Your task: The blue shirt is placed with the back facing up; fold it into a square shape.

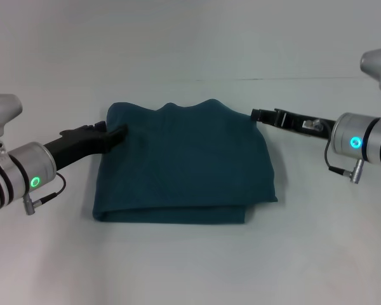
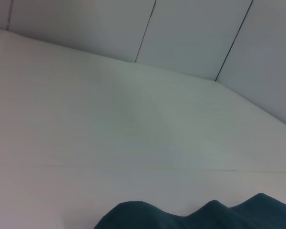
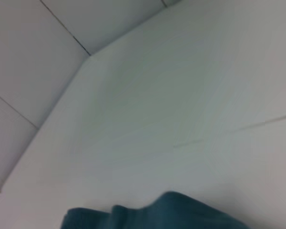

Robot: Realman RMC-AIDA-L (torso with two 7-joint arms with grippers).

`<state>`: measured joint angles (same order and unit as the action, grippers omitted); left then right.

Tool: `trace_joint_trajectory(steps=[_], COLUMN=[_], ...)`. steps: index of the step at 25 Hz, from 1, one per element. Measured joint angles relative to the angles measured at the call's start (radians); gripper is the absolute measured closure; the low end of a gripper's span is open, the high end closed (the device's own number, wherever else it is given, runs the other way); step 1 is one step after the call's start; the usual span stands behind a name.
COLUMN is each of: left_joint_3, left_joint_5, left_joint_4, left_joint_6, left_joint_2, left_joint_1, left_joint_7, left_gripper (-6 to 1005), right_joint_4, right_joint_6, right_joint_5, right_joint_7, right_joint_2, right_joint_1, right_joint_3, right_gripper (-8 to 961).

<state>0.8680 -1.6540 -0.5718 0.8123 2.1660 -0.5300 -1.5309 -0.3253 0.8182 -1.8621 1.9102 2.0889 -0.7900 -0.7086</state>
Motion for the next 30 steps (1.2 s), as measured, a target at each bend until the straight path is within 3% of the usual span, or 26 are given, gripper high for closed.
trace_joint_trajectory(steps=[7, 10, 18, 21, 30], left_joint_3=[-0.001, -0.001, -0.029, -0.038, -0.041], left_joint_5=[-0.001, -0.001, -0.001, -0.001, -0.001], left_joint_4=[0.0, 0.001, 0.002, 0.001, 0.001], left_joint_6=[-0.001, -0.001, -0.001, -0.001, 0.008], left_joint_2=[0.0, 0.0, -0.001, -0.002, -0.002], left_joint_1=[0.002, 0.002, 0.005, 0.01, 0.019], left_joint_7=[0.0, 0.0, 0.002, 0.003, 0.014], left_gripper=[440, 440, 439, 439, 438], right_joint_4=[-0.043, -0.047, -0.049, -0.042, -0.032], right_joint_6=[0.086, 0.122, 0.243, 0.229, 0.152], right_joint_5=[-0.006, -0.007, -0.008, -0.009, -0.009], right_joint_7=[0.003, 0.002, 0.0, 0.003, 0.036], right_joint_2=[-0.004, -0.005, -0.031, -0.025, 0.0], right_joint_1=[0.002, 0.002, 0.02, 0.022, 0.012], right_joint_3=[-0.011, -0.049, -0.13, -0.175, -0.294], right_gripper=[578, 582, 846, 953, 951])
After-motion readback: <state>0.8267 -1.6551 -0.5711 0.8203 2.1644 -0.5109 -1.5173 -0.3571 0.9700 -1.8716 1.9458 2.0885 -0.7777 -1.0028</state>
